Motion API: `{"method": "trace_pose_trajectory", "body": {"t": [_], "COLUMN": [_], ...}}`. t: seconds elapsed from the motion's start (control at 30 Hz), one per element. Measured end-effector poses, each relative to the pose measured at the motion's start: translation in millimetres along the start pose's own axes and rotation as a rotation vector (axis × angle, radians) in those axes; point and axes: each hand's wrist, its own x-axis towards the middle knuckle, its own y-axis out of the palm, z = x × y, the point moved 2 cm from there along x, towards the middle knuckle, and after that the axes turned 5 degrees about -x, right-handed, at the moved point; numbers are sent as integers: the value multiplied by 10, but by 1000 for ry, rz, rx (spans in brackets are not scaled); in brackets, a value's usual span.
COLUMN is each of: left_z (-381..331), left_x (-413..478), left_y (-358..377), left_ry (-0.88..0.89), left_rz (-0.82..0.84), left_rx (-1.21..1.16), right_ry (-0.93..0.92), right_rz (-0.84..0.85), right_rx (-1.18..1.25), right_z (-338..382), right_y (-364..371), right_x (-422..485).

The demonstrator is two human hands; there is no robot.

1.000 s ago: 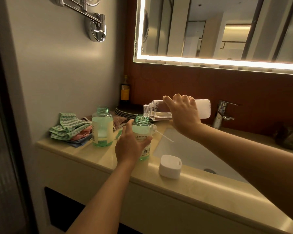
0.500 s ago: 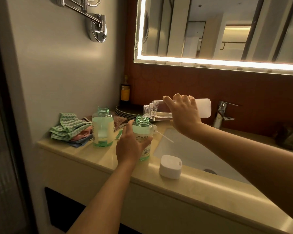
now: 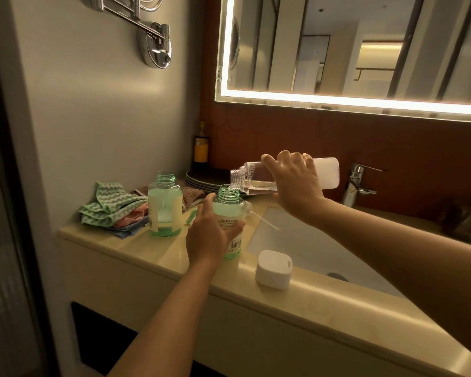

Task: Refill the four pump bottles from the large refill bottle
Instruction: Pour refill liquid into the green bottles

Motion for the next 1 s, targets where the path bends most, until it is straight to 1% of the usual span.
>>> {"method": "trace_pose_trajectory", "body": {"t": [0.77,1.0], "left_z": [-24,-39], "left_x": [-12,-14], "left_y": [-15,-18], "left_ry": [1,-26], "left_rz": [1,4], "left_rx": [3,2], "right_ry": [-26,-40], "right_rz": [-20,-29], "right_rx": [-28,-41], "right_z": [2,3], "right_y": [-44,-70], "right_x": [5,21]}}
